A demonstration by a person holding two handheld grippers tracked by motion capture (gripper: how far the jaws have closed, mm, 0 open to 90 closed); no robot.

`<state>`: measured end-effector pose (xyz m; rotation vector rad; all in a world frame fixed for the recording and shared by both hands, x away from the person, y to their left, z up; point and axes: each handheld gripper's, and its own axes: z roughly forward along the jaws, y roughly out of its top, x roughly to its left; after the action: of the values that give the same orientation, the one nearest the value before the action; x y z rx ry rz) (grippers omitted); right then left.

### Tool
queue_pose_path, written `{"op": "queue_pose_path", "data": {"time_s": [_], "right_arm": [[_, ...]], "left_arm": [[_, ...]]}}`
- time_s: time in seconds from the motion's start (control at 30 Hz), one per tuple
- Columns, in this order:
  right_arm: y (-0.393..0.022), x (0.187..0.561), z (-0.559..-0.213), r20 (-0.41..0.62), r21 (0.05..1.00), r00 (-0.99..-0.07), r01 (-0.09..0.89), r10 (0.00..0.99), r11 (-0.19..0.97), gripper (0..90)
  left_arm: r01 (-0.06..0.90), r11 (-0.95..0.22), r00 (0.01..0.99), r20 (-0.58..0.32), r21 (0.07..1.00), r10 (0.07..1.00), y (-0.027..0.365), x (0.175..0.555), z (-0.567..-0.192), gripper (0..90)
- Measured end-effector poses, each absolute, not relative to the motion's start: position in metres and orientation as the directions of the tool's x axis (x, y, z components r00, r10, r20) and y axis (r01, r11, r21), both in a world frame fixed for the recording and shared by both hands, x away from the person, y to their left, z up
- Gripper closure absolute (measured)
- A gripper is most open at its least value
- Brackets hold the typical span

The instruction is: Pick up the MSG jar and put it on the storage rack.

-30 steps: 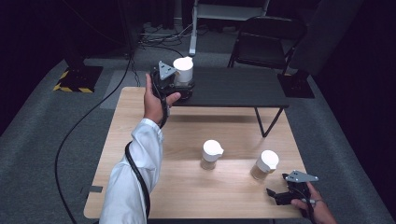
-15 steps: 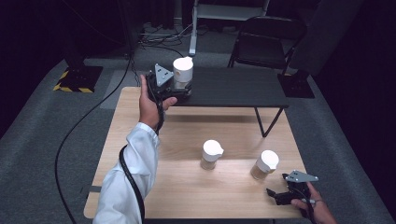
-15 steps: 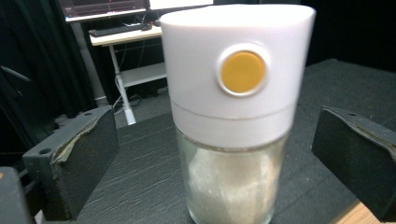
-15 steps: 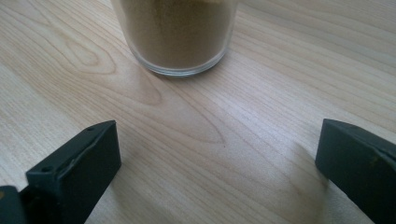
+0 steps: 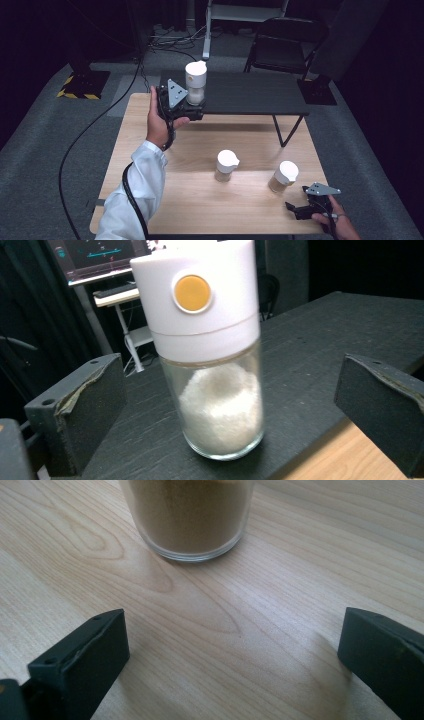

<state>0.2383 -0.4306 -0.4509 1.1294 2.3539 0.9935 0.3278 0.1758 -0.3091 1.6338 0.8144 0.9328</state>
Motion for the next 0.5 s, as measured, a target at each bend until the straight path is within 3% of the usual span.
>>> {"op": "queue_pose_path", "data": {"time_s": [0.5], "right_arm": [[-0.430,0.238,-0.451,-0.008,0.719,-0.622,0.540,0.783,0.437,0.0]], "left_arm": [[0.004,-0.268,0.498,0.231,0.963,0.836,0.179,0.299,-0.327,0.3]]}}
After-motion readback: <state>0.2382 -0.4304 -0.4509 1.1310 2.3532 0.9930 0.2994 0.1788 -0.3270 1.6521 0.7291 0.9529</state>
